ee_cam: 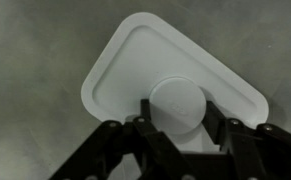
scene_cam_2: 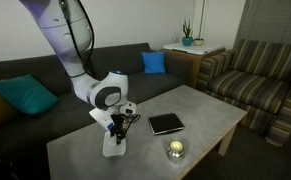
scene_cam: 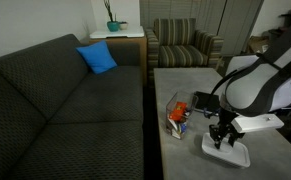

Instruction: Put the white lid on the storage bowl then push the button on the lid

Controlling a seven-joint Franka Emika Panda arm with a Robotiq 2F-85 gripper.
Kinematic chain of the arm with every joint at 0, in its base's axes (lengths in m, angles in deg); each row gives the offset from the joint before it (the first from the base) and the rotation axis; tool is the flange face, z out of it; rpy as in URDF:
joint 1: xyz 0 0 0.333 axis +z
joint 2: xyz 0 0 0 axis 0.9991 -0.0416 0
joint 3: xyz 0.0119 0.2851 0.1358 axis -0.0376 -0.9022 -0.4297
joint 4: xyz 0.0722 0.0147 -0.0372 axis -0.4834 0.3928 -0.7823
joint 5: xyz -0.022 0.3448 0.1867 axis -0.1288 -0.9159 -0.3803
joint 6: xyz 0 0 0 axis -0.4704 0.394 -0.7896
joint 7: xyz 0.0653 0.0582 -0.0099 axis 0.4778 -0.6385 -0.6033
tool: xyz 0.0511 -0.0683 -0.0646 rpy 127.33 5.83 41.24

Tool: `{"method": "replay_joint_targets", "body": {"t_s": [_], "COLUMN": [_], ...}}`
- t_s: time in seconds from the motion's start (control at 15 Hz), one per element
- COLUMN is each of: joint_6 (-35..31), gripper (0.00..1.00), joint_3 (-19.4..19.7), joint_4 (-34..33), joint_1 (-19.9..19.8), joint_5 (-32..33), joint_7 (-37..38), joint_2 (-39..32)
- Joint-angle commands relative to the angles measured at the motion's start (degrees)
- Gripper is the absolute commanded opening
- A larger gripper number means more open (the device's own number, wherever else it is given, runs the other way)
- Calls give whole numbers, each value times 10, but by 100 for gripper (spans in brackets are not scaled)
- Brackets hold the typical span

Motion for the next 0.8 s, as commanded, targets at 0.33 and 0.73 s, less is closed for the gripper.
{"method": "replay_joint_targets", "body": {"t_s": [0.33,0.73], "joint_6": [10,16], "gripper": [29,29], "joint_3": [9,45], "joint_4": [55,116], "joint_1": [-3,17], "joint_5": [-46,-28], "joint_7": [50,55], "joint_2": [43,108]}}
